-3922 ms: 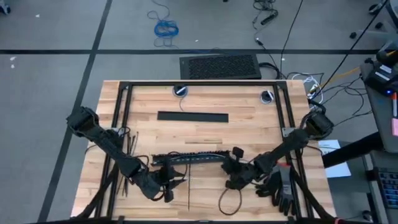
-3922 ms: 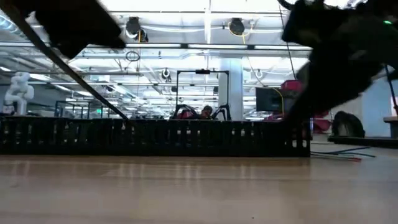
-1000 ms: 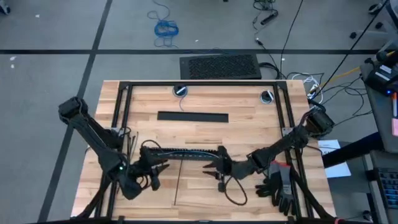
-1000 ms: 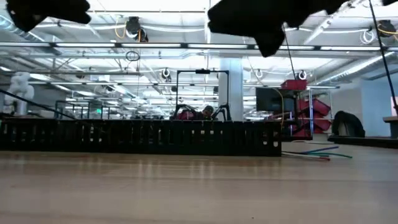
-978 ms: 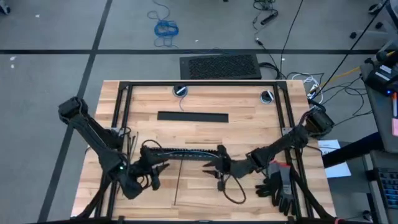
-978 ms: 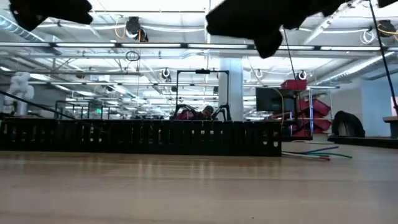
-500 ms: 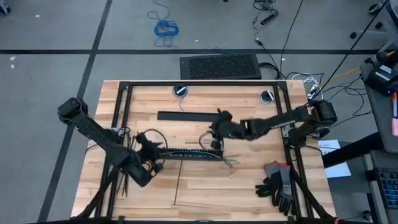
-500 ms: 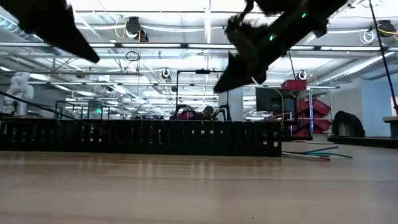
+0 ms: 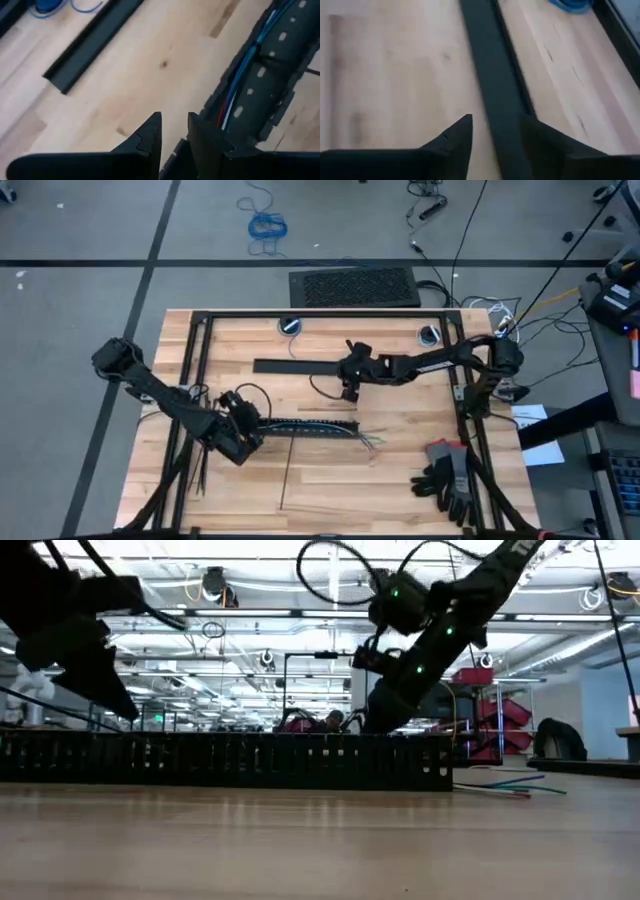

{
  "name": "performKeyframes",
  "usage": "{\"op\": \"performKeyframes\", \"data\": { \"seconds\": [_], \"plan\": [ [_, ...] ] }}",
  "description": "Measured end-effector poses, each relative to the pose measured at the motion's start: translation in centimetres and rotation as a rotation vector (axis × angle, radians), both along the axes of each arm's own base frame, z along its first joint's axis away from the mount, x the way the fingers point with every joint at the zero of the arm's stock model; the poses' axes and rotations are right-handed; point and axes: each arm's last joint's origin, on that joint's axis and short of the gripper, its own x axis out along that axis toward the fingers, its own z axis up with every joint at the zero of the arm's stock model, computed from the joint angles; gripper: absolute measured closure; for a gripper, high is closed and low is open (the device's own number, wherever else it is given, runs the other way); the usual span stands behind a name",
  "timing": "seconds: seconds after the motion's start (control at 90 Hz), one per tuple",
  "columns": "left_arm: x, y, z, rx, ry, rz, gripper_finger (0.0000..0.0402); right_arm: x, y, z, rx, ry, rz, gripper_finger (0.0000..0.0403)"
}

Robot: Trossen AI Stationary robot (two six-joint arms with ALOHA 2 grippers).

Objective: Ziptie cables
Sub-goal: Close the cable duct

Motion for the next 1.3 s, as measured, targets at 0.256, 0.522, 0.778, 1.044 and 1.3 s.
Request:
{"op": "performKeyframes", "data": {
  "seconds": [0.256, 0.522, 0.778, 1.044, 1.3],
  "plan": [
    [0.3, 0.3, -0.1, -0.013, -0.023, 0.018, 0.0308, -0.9, -2.5, -1.7, 0.121, 0.072, -0.005, 0.0223],
    [0.5, 0.6, -0.1, -0.011, -0.026, 0.036, 0.0308, -1.4, -3.0, -2.2, 0.178, 0.102, -0.003, 0.0251],
    [0.7, 0.8, 0.3, 0.056, -0.056, 0.049, 0.0308, -1.6, -2.9, -2.3, 0.173, 0.14, 0.004, 0.039],
    [1.5, 0.0, 2.3, 0.193, -0.181, 0.039, 0.0308, -2.0, -0.6, -1.1, 0.075, 0.201, -0.016, 0.0401],
    [1.5, 0.0, 2.3, 0.19, -0.186, 0.045, 0.0308, -3.1, 4.3, 3.0, 0.11, 0.152, 0.073, 0.0403]
  ]
}}
